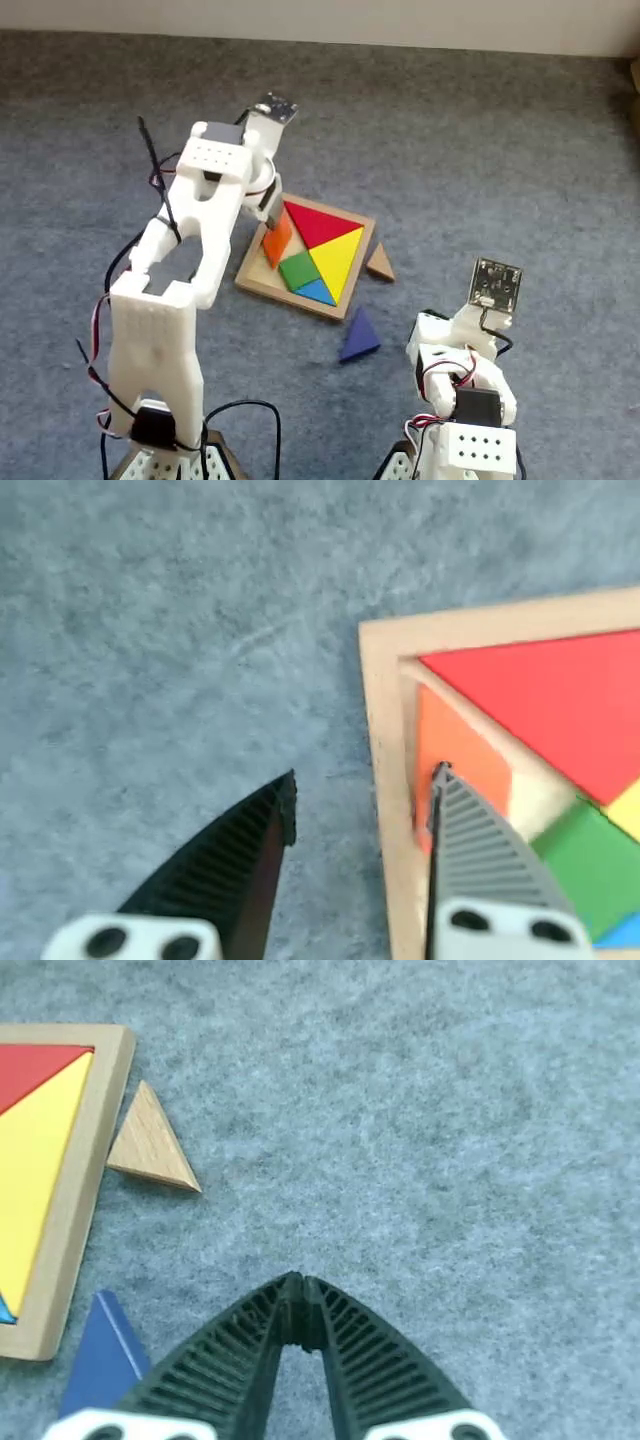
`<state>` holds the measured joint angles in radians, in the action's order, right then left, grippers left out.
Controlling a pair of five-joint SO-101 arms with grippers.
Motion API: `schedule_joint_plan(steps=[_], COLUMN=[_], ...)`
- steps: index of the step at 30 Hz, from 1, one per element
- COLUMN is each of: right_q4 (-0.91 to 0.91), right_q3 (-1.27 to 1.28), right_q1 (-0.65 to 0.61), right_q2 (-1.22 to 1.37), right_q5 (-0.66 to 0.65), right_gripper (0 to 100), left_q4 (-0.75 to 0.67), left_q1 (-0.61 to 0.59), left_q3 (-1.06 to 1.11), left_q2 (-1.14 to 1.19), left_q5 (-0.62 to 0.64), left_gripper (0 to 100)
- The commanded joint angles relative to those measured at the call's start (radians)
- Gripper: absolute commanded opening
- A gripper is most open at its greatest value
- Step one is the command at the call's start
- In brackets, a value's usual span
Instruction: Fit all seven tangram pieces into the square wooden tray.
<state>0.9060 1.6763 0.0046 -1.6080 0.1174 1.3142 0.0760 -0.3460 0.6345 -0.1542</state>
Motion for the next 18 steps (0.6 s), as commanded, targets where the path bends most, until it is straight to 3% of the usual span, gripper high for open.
schedule_joint_plan(steps=[1, 12, 18], right_q4=[-0.015, -0.015, -0.015], right_q3=[0.102, 0.102, 0.102], right_q1=[0.015, 0.015, 0.015], right_q2=[-0.016, -0.016, -0.016], right_q5=[-0.008, -0.008, -0.008], right_gripper=[1.2, 1.2, 1.2], left_q4=[-0.009, 0.11, 0.264], left_q1=[0.004, 0.004, 0.024], left_q3=[-0.085, -0.311, -0.46], left_q2=[0.056, 0.077, 0.077], left_q5=[0.003, 0.006, 0.006], left_gripper=[22, 22, 22])
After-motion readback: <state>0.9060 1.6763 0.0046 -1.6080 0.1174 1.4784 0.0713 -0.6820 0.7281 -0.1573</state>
